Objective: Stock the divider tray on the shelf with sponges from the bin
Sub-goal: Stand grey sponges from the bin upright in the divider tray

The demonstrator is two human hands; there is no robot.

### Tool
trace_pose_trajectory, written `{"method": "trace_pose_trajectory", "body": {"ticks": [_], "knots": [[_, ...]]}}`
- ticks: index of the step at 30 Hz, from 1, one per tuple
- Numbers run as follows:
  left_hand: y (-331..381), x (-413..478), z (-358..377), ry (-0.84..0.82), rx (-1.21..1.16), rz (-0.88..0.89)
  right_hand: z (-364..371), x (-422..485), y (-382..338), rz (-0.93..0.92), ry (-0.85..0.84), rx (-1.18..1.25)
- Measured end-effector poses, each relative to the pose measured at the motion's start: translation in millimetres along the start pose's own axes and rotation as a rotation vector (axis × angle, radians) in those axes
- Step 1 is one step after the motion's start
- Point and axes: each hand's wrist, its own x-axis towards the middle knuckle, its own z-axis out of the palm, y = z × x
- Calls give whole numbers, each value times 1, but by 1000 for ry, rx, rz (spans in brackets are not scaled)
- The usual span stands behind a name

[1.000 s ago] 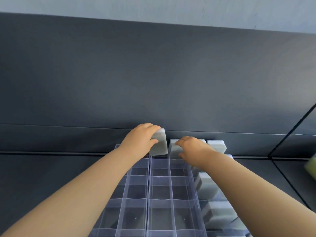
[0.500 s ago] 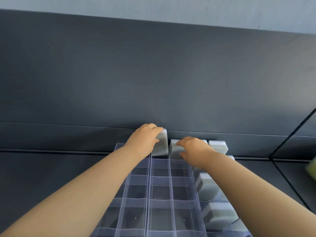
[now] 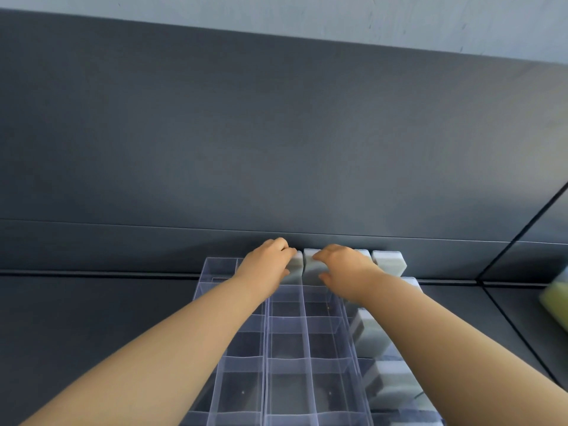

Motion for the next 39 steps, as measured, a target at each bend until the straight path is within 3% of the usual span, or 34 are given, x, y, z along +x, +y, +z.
{"method": "trace_pose_trajectory", "body": {"ticks": [6, 11, 20, 24, 30, 39], "knots": [[-3, -3, -3, 60, -23, 13, -2, -3, -3, 11, 11, 32], [-1, -12, -25, 229, 8, 99, -10, -11, -8, 33, 83, 70], [-13, -53, -103, 533, 121, 204, -60, -82, -15, 93, 574, 298], [-1, -80, -111, 536, 94, 250, -55, -110, -35, 154, 673, 415], [44, -124, -89, 460, 31, 269, -15, -153, -59, 149, 633, 475], [186, -175, -65, 449, 1, 344, 7, -297, 7, 189, 729, 483]]}}
